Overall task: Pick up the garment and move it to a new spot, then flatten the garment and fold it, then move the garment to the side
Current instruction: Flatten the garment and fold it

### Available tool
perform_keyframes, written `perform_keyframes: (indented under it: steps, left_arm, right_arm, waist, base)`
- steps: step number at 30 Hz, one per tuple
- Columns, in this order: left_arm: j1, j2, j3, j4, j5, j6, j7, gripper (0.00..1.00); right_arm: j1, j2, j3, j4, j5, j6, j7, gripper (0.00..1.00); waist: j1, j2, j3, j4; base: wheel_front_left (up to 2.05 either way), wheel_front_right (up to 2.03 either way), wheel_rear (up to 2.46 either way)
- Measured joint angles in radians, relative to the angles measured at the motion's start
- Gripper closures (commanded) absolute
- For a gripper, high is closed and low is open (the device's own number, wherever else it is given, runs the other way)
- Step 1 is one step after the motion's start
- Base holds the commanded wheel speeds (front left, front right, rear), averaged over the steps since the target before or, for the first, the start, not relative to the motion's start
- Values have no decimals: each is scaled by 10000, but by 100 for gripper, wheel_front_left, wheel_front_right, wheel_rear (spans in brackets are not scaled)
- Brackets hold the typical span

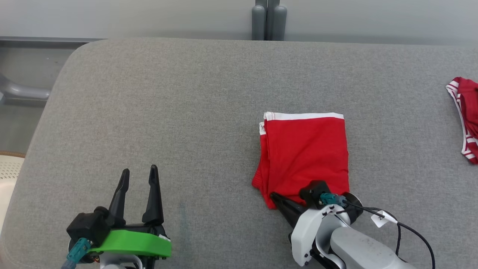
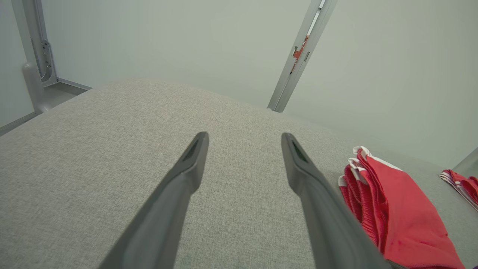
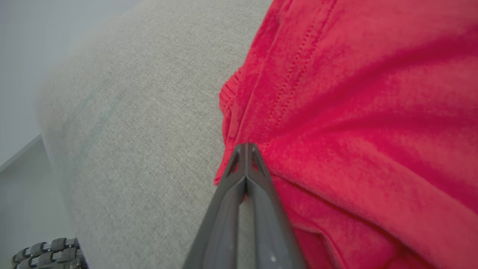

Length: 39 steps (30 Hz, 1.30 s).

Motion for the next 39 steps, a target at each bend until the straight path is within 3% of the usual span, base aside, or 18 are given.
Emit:
perform_keyframes:
  steps: [8,14,16,17,18,21,29,39]
  left_arm:
    - [24,-4,-10,12,0,0,0,0]
    - [145,-6,23,67,29,4,0,0]
    - [142,12,56,71,71,4,2,0]
    - [136,54,50,86,134,0,0,0]
    - [129,77,54,102,169,0,0,0]
    - [105,132,33,159,245,0,0,0]
    - [-95,161,309,182,418,144,0,0]
    - [293,184,593,75,1106,303,0,0]
  right_arm:
    - [-347,157,894,454,-153,0,-230,100]
    - [-498,155,278,23,-288,0,-397,98]
    - [-470,92,-426,-585,-564,0,-410,81]
    - [-297,52,-1147,-1156,-846,0,-416,62]
    - [-103,23,-1603,-1463,-1051,0,-418,56]
    - [491,46,-2978,-2405,-1613,0,-420,0]
    - [2053,562,-5793,-4090,-3103,0,-422,0]
    - [3108,1005,-7430,-5072,-3682,-2,-420,0]
  waist:
    - [0,0,-103,-116]
    - [0,0,-268,-302]
    - [0,0,-340,-410]
    - [0,0,-408,-519]
    - [0,0,-449,-587]
    - [0,0,-552,-795]
    - [0,0,-774,-1412]
    - [0,0,-951,-1903]
  base:
    - [0,0,0]
    - [0,0,0]
    - [0,0,0]
    - [0,0,0]
    - [0,0,0]
    - [0,0,0]
    - [0,0,0]
    - [0,0,0]
